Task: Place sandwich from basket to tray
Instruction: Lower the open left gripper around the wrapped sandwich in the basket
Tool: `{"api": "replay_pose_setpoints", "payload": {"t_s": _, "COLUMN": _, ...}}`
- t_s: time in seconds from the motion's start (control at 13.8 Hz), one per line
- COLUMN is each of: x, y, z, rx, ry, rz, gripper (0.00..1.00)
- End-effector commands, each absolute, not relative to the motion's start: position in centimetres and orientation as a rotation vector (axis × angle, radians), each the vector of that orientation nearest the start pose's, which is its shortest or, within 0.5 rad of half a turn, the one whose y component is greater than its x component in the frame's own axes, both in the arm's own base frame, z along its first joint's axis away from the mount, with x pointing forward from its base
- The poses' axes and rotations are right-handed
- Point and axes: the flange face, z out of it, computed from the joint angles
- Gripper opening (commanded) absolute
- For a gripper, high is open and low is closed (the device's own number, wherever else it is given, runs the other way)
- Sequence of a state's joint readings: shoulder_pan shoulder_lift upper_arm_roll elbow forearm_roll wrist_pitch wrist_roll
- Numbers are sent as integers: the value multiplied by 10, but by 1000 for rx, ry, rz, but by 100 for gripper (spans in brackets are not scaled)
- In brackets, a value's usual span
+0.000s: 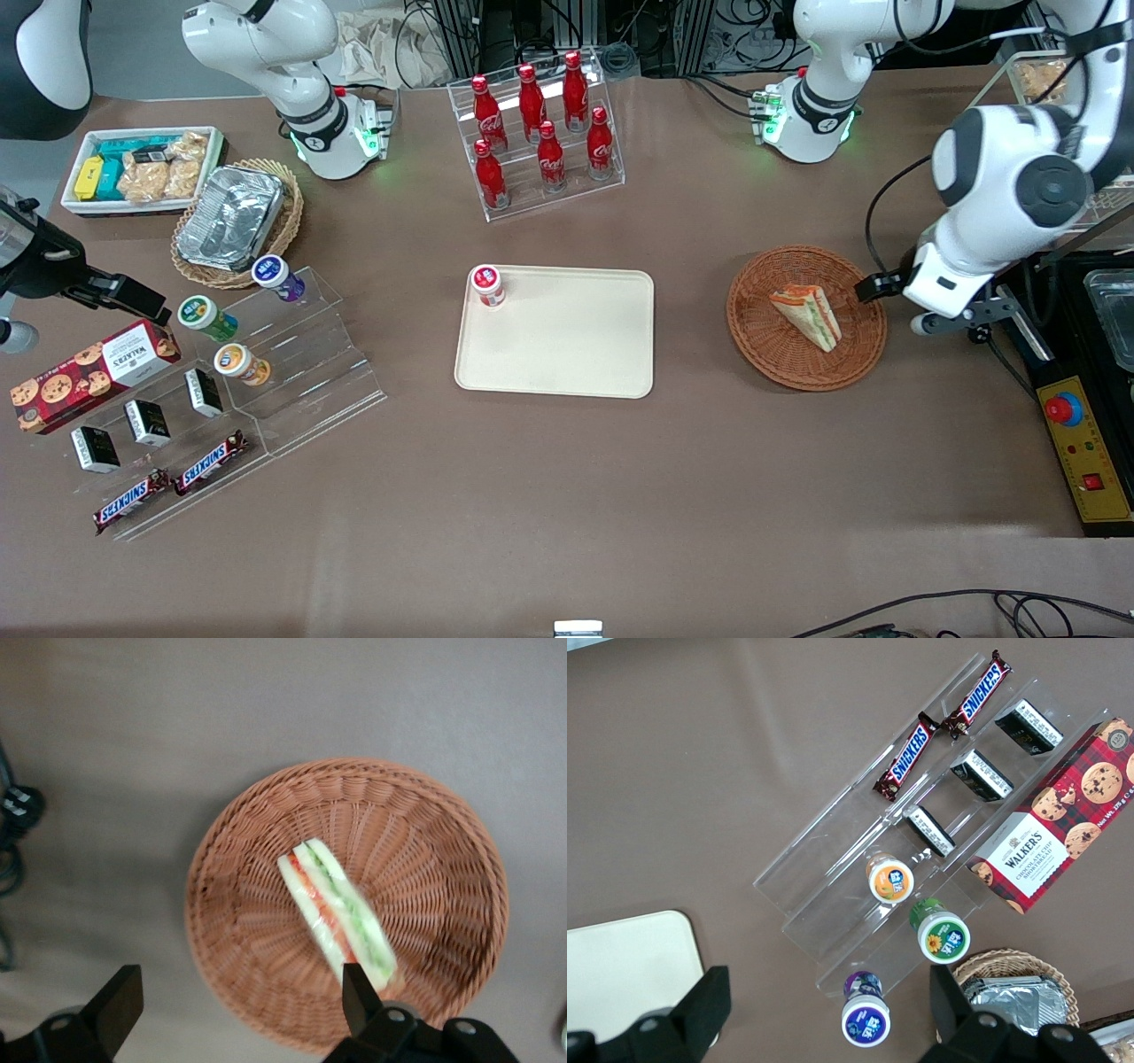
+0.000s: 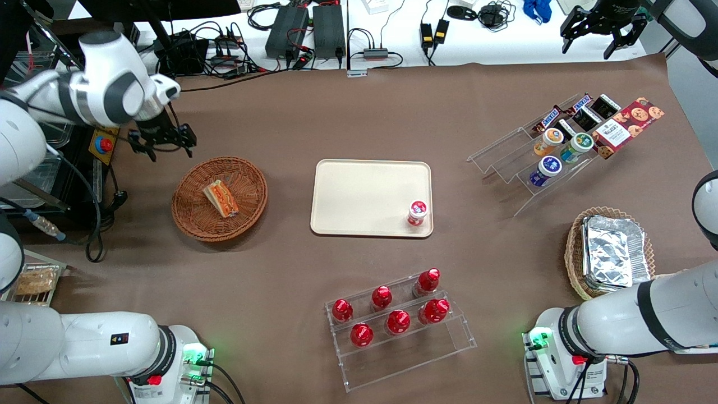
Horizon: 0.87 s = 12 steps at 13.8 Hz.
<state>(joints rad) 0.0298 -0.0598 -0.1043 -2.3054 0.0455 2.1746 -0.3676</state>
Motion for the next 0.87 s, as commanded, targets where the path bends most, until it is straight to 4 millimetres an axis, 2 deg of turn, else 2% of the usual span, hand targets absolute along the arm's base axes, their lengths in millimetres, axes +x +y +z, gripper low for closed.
{"api": "replay_pose_setpoints", "payload": {"t_s": 0.0, "x": 471, "y": -59, "z": 343, "rx": -3026, "ry": -642, "rz": -3, "gripper": 100}}
{"api": "replay_pose_setpoints", "payload": {"t_s": 0.15, "x": 474, "y": -84, "z": 325, "rx": -2995, "ry": -755, "rz": -12, "gripper": 100}}
{"api": "replay_pose_setpoints", "payload": {"t_s": 0.22, "x": 474, "y": -89, "z": 321, "rx": -2988, "ry": -801, "rz": -24, "gripper": 100}}
{"api": "replay_pose_setpoints", "payload": {"t_s": 0.8, "x": 458, "y": -88, "z": 292, "rx": -2976, "ry": -869, "rz": -24, "gripper": 100}}
